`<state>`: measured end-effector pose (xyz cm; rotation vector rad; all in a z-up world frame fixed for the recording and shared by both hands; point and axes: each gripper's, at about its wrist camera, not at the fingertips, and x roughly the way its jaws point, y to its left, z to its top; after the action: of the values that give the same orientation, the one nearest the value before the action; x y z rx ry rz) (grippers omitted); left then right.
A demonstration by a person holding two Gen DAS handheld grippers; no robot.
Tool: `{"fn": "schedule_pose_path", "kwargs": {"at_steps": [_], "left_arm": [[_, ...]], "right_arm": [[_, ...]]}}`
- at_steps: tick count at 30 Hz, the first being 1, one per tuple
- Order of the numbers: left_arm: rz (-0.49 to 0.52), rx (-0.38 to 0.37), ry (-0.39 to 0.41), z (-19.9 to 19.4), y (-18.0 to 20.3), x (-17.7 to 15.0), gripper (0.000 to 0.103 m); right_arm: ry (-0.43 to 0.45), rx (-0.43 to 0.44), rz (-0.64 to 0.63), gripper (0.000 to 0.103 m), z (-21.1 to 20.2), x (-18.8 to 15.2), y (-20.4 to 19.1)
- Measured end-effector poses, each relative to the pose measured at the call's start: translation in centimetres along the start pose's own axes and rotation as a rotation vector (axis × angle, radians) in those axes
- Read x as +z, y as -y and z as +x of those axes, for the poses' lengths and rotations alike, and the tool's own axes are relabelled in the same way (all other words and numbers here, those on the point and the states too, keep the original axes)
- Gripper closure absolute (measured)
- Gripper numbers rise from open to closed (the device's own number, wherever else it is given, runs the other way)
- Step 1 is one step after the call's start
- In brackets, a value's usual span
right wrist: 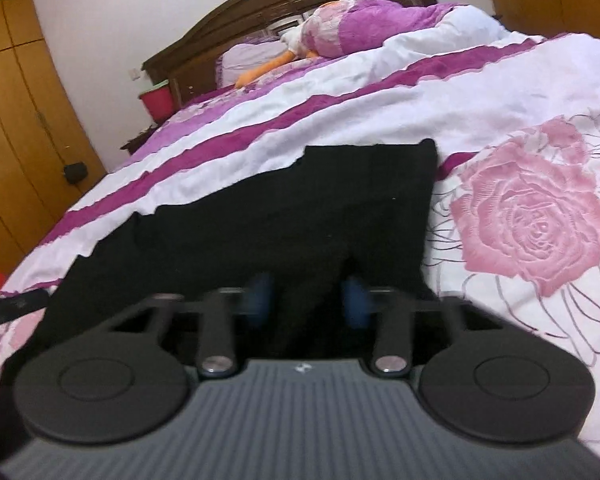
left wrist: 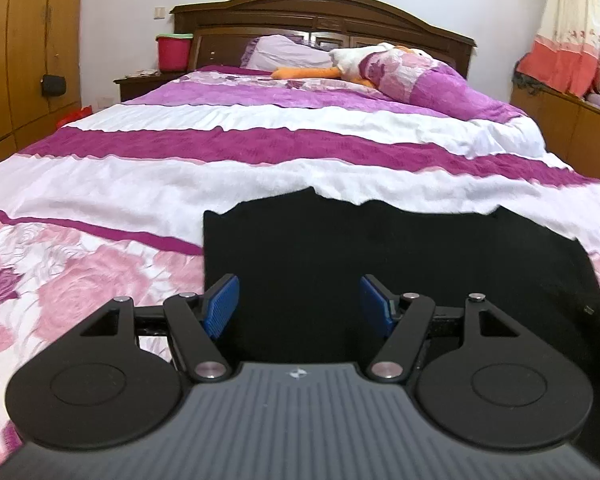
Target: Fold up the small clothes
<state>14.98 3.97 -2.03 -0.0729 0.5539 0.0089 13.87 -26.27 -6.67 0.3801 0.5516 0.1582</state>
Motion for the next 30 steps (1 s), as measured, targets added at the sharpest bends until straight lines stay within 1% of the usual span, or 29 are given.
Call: {"fn": "schedule_pose_path", "kwargs": {"at_steps": [1, 4, 6, 7, 9, 11, 12, 14, 18, 24, 26, 28, 29, 30], "left_arm": [[-0.011, 0.003, 0.006, 0.8, 0.1, 0.1, 0.031], [-0.029, 0.020, 0.013, 3.0, 0.2, 0.2, 0.031], [-0.033, 0.060, -0.004, 4.6, 0.1, 0.0, 0.031], [-0.030, 0.090, -0.026, 5.7, 0.0, -0.3, 0.031], [-0.033, 0.123, -0.045, 7.0, -0.2, -1.0, 0.031], [-0.054, 0.119, -0.043, 7.6, -0.7, -1.3, 0.031], [-0.057, 0.119, -0.042, 7.7, -0.8, -1.3, 0.031], [-0.052, 0.121, -0.041, 7.9, -0.9, -1.5, 0.031], [-0.052, 0.117, -0.043, 8.3, -1.0, -1.6, 0.031], [-0.058, 0.100, -0.047, 8.0, -1.2, -1.3, 0.030], [-0.069, 0.081, -0.051, 7.4, -1.6, -1.1, 0.030], [-0.061, 0.090, -0.052, 6.2, -1.9, -0.8, 0.030], [-0.054, 0.103, -0.054, 5.3, -2.1, -0.8, 0.030], [-0.052, 0.106, -0.053, 4.4, -2.2, -0.8, 0.030]], "right_arm": [[0.005, 0.002, 0.001, 0.091, -0.2, 0.1, 0.0], [0.098, -0.011, -0.079, 0.091, -1.7, 0.5, -1.1], [0.153, -0.044, -0.146, 0.091, -2.4, 0.6, -1.8], [0.157, -0.068, -0.173, 0.091, -2.1, 0.6, -2.0], [0.106, -0.092, -0.191, 0.091, -0.8, 0.5, -1.7], [0.029, -0.106, -0.160, 0.091, 0.9, 0.1, -0.7], [0.011, -0.094, -0.131, 0.091, 1.5, 0.0, 0.0], [0.005, -0.081, -0.099, 0.092, 1.7, 0.0, 0.5], [0.020, -0.069, -0.093, 0.092, 1.8, -0.6, 0.9], [0.030, -0.040, -0.057, 0.090, 1.5, -0.6, 1.4], [0.038, -0.030, -0.046, 0.086, 1.0, -0.4, 1.4], [0.044, -0.028, -0.021, 0.075, -0.1, -0.1, 1.4], [0.049, -0.029, -0.009, 0.072, -0.8, -0.1, 1.4], [0.054, -0.028, -0.006, 0.066, -1.5, -0.2, 1.3]]}}
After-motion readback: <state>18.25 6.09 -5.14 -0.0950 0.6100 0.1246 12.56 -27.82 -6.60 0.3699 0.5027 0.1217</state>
